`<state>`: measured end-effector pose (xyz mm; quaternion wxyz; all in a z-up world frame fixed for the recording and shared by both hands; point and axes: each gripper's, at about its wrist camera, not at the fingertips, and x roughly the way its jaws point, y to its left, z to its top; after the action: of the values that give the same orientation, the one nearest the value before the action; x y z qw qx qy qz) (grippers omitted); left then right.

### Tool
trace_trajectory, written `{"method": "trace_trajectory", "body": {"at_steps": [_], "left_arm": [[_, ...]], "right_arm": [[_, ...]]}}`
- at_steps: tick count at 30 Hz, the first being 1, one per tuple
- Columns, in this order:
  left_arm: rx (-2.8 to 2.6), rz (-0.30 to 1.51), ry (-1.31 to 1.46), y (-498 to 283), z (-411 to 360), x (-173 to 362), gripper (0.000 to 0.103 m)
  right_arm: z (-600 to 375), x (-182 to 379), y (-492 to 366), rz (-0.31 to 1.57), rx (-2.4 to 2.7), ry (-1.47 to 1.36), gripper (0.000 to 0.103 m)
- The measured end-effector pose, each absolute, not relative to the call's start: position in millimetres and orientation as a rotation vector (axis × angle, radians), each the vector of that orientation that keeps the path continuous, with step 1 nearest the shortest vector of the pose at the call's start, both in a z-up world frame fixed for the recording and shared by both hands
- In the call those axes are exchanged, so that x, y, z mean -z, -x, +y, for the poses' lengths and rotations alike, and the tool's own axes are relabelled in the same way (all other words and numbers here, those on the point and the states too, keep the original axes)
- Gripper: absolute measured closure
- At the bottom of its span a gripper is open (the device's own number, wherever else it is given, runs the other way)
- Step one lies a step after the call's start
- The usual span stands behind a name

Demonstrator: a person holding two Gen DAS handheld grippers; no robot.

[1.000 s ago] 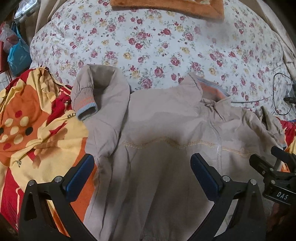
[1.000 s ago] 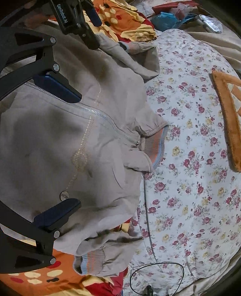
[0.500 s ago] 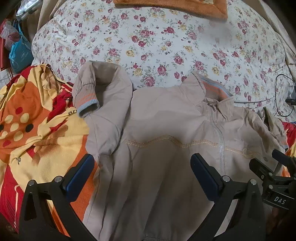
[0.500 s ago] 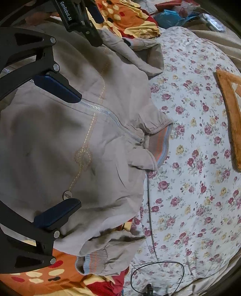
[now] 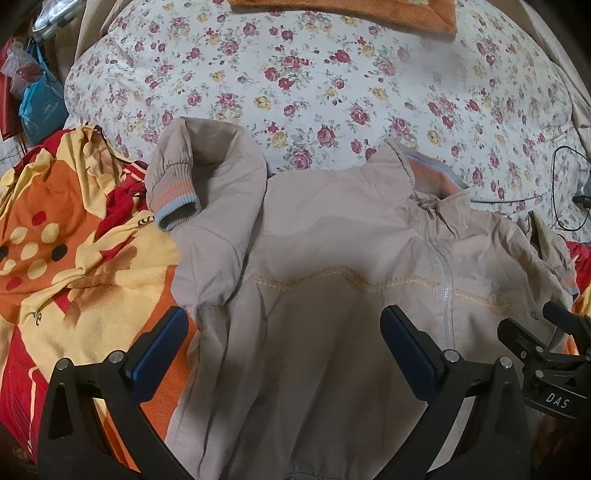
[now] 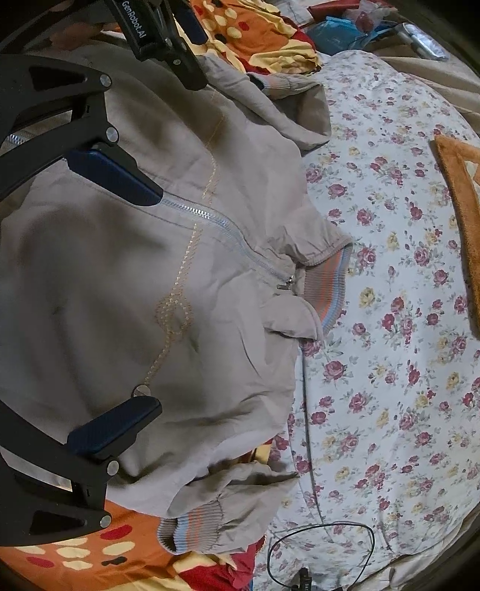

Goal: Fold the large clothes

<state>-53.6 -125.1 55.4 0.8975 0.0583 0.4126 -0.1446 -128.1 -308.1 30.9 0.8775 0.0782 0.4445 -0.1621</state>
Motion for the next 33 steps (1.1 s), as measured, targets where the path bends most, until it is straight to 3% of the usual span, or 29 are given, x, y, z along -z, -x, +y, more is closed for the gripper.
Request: {"method": "trace_trajectory", "body": {"at_steps": [33], "left_arm": [[0.290, 0.861, -0.115, 53.3, -125.2, -52.7, 0.000]], "right_arm": [[-307.4, -27.6, 126.7, 0.948, 0.312, -0.170, 0.000]]}}
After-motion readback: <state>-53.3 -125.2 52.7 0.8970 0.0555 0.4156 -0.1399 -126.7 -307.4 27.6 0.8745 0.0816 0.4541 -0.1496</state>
